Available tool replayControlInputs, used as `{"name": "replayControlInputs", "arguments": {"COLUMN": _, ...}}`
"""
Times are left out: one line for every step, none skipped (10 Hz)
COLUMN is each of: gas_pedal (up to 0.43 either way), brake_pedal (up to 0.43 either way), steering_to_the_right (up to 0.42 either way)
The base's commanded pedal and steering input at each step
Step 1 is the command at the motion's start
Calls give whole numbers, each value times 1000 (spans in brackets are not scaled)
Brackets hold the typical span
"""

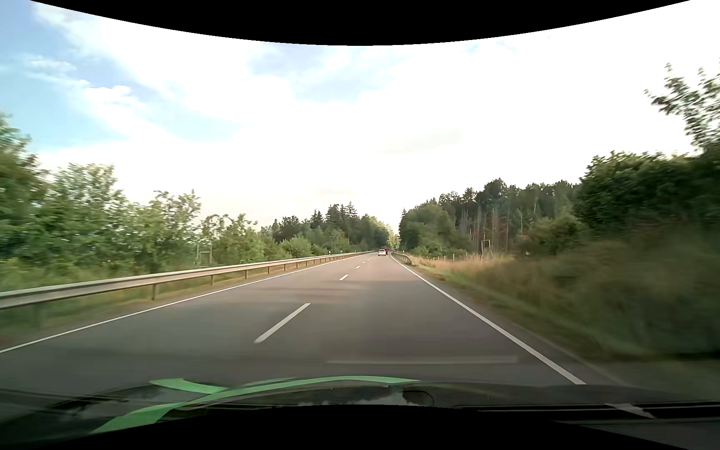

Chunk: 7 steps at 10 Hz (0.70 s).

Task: Follow the waypoints while adhering to traffic rules and regulations

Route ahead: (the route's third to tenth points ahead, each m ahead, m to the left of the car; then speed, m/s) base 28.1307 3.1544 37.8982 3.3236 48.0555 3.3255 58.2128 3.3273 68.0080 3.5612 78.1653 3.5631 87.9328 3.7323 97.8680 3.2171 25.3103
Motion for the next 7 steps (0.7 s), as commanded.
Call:
{"name": "replayControlInputs", "arguments": {"gas_pedal": 220, "brake_pedal": 0, "steering_to_the_right": 0}}
{"name": "replayControlInputs", "arguments": {"gas_pedal": 209, "brake_pedal": 0, "steering_to_the_right": 0}}
{"name": "replayControlInputs", "arguments": {"gas_pedal": 209, "brake_pedal": 0, "steering_to_the_right": 0}}
{"name": "replayControlInputs", "arguments": {"gas_pedal": 209, "brake_pedal": 0, "steering_to_the_right": 0}}
{"name": "replayControlInputs", "arguments": {"gas_pedal": 209, "brake_pedal": 0, "steering_to_the_right": 0}}
{"name": "replayControlInputs", "arguments": {"gas_pedal": 209, "brake_pedal": 0, "steering_to_the_right": -1}}
{"name": "replayControlInputs", "arguments": {"gas_pedal": 209, "brake_pedal": 0, "steering_to_the_right": -1}}
